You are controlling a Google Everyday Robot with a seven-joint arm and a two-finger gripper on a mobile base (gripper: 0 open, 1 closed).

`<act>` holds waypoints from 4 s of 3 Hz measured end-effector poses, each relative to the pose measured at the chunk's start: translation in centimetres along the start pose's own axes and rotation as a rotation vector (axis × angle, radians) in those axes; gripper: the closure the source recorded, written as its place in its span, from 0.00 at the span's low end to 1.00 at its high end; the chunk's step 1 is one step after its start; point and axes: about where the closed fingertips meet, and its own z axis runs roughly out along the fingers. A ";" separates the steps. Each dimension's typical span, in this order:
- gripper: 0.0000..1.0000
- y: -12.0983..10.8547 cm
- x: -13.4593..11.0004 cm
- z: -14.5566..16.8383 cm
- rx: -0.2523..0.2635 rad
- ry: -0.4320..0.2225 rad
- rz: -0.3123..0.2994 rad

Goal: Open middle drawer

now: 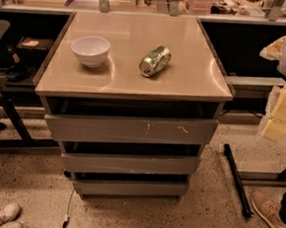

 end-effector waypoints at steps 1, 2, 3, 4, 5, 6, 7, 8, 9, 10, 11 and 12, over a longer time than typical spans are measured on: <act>0.00 0.0 0.0 0.0 0.000 0.000 0.000; 0.00 1.0 -0.3 1.4 -0.012 -0.002 -0.026; 0.00 3.3 -1.2 5.6 -0.069 -0.028 -0.081; 0.00 6.4 -1.8 11.9 -0.152 -0.027 -0.121; 0.00 6.3 -1.8 11.9 -0.152 -0.027 -0.121; 0.00 8.0 -2.1 14.7 -0.173 -0.048 -0.133; 0.00 10.4 -2.9 21.4 -0.226 -0.072 -0.140; 0.00 11.5 -3.6 28.0 -0.264 -0.089 -0.134; 0.00 11.5 -3.6 28.0 -0.264 -0.089 -0.134; 0.00 12.4 -3.8 30.6 -0.270 -0.130 -0.121; 0.00 12.4 -4.2 36.0 -0.265 -0.183 -0.073; 0.00 12.1 -4.6 41.0 -0.268 -0.194 -0.028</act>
Offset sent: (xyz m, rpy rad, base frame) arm -0.0126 0.0176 -0.0435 -0.0071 0.0397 0.0728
